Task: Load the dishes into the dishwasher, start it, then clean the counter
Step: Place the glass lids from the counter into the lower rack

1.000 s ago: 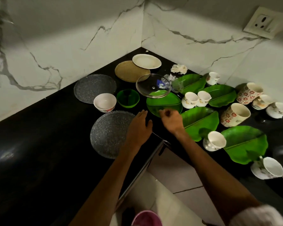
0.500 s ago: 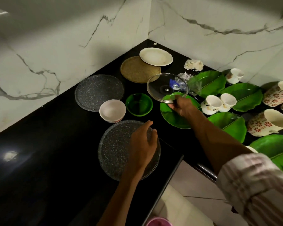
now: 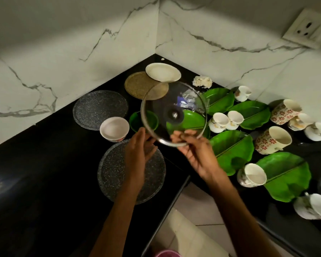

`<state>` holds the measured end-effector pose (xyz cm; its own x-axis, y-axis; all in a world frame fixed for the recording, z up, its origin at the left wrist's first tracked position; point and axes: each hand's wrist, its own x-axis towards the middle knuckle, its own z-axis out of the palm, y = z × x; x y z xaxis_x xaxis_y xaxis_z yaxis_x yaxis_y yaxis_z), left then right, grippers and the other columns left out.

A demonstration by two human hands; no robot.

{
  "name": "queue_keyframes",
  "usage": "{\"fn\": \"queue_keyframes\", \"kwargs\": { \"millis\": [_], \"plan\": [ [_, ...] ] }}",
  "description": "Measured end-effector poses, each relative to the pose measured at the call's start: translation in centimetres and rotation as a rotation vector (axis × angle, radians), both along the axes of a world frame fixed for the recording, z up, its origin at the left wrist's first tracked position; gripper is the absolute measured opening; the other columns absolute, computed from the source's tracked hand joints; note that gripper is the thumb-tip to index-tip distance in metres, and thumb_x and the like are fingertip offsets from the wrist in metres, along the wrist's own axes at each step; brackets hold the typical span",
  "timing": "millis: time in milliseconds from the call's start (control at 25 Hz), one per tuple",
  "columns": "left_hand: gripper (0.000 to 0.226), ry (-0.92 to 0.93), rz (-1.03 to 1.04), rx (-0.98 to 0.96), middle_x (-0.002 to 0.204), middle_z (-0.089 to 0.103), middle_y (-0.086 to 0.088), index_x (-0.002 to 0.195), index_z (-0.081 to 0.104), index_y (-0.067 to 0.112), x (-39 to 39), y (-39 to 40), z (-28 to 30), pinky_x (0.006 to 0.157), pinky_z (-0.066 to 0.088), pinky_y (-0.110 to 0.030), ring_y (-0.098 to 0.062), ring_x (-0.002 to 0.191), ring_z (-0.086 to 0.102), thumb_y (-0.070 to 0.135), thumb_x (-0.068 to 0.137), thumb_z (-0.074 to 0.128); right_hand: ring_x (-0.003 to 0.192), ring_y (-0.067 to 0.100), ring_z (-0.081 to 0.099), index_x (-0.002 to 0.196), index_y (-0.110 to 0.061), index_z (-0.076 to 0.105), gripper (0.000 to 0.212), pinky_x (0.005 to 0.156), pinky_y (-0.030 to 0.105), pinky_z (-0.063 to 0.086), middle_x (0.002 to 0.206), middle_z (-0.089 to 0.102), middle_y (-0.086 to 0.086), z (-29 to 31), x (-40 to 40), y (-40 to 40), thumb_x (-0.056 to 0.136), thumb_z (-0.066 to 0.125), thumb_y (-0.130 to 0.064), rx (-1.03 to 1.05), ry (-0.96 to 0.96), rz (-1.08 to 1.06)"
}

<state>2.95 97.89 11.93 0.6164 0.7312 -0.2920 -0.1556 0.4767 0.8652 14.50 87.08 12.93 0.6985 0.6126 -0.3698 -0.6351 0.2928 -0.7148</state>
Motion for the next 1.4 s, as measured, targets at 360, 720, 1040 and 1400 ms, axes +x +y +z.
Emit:
{"fn": "queue_keyframes", "kwargs": {
  "millis": [360,720,1040,1400],
  "plan": [
    [0.021,0.141,-0.045,-0.099,0.095,0.075,-0.011,0.107,0.066,0.01,-8.5,-14.1,-0.9,0.06,0.058,-0.026,-0.024,0.084,0.073,0.021,0.097,0.05,0.08,0.041,0.071,0.11,0.001,0.055,0.035,0.066,0.042,0.059,0.094,0.07,0.03,0.0,-13.7,-18.5,0.076,0.062,-0.007,-0.218,-0.011,0.035],
    [0.019,0.189,-0.186,0.023,0.083,0.076,-0.008,0.099,0.067,0.009,-14.1,-26.3,1.0,0.056,0.057,-0.025,-0.023,0.075,0.073,0.018,0.097,0.05,0.084,0.041,0.07,0.113,-0.003,0.06,0.037,0.068,0.041,0.059,0.094,0.069,0.029,1.1,-18.9,-32.4,0.085,0.059,-0.027,-0.321,-0.066,-0.018],
    [0.022,0.195,-0.418,0.09,0.093,0.076,-0.008,0.106,0.069,0.011,-18.6,-30.9,0.5,0.061,0.057,-0.026,-0.024,0.083,0.073,0.017,0.097,0.049,0.088,0.048,0.068,0.109,0.002,0.065,0.033,0.066,0.043,0.06,0.1,0.068,0.032,0.7,-24.6,-39.5,0.088,0.059,-0.021,-0.326,0.002,-0.005],
    [0.024,0.257,-0.634,0.076,0.096,0.075,-0.008,0.114,0.062,0.009,-24.9,-31.0,-2.6,0.065,0.057,-0.023,-0.024,0.087,0.073,0.014,0.09,0.059,0.084,0.048,0.069,0.111,-0.001,0.063,0.025,0.067,0.046,0.058,0.093,0.07,0.029,-0.2,-34.9,-39.8,0.09,0.051,0.001,-0.431,-0.035,-0.194]
  ]
}}
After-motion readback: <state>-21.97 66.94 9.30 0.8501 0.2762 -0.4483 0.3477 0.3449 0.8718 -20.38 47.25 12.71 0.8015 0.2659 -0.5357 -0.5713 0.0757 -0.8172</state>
